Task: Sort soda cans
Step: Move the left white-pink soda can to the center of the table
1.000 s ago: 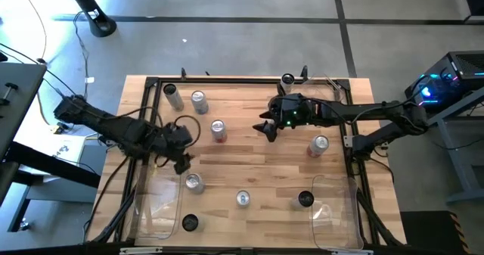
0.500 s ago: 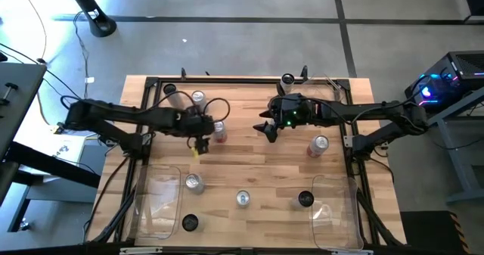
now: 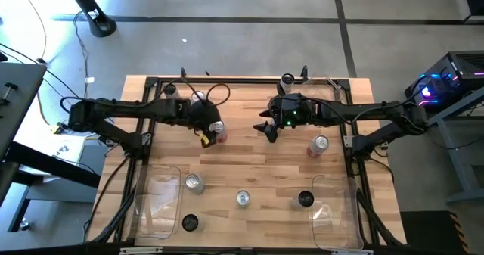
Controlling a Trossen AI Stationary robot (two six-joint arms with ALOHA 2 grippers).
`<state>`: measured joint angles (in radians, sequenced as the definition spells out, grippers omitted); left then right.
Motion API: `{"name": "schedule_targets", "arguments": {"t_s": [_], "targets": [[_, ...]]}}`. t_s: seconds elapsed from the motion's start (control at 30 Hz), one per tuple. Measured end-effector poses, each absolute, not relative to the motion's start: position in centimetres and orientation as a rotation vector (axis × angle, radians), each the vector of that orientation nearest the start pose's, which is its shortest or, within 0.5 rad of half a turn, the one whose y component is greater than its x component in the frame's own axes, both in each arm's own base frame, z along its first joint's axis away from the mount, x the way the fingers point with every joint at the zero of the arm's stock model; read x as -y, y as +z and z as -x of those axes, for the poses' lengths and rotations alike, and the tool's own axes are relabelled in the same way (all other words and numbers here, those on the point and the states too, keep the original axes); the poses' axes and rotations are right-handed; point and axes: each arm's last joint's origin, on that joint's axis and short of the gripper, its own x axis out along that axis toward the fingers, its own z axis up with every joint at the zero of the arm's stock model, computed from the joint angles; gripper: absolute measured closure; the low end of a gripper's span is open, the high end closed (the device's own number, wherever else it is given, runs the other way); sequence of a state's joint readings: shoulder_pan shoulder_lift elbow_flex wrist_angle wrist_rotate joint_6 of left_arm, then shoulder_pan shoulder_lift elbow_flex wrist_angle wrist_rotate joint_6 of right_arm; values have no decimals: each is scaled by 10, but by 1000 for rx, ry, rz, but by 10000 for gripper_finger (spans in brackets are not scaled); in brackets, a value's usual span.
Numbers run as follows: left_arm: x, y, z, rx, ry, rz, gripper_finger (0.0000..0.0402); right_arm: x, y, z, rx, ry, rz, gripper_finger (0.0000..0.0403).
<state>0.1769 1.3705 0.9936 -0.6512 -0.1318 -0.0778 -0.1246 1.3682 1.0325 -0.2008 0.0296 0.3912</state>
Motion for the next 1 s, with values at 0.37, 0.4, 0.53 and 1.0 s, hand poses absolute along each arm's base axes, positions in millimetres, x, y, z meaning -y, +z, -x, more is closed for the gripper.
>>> {"name": "schedule_targets", "arguments": {"t_s": [0.37,0.4,0.53,1.0], "targets": [[-55,273,-227,-1000,347,126,110,39,289,-299,-504,-245,-364,96],[-59,269,-227,-1032,374,122,115,40,289,-298,-504,-247,-364,96],[-72,240,-232,-1139,468,142,169,42,289,-298,-501,-260,-382,96],[-73,188,-238,-1127,601,447,399,43,290,-297,-490,-284,-389,113]]}}
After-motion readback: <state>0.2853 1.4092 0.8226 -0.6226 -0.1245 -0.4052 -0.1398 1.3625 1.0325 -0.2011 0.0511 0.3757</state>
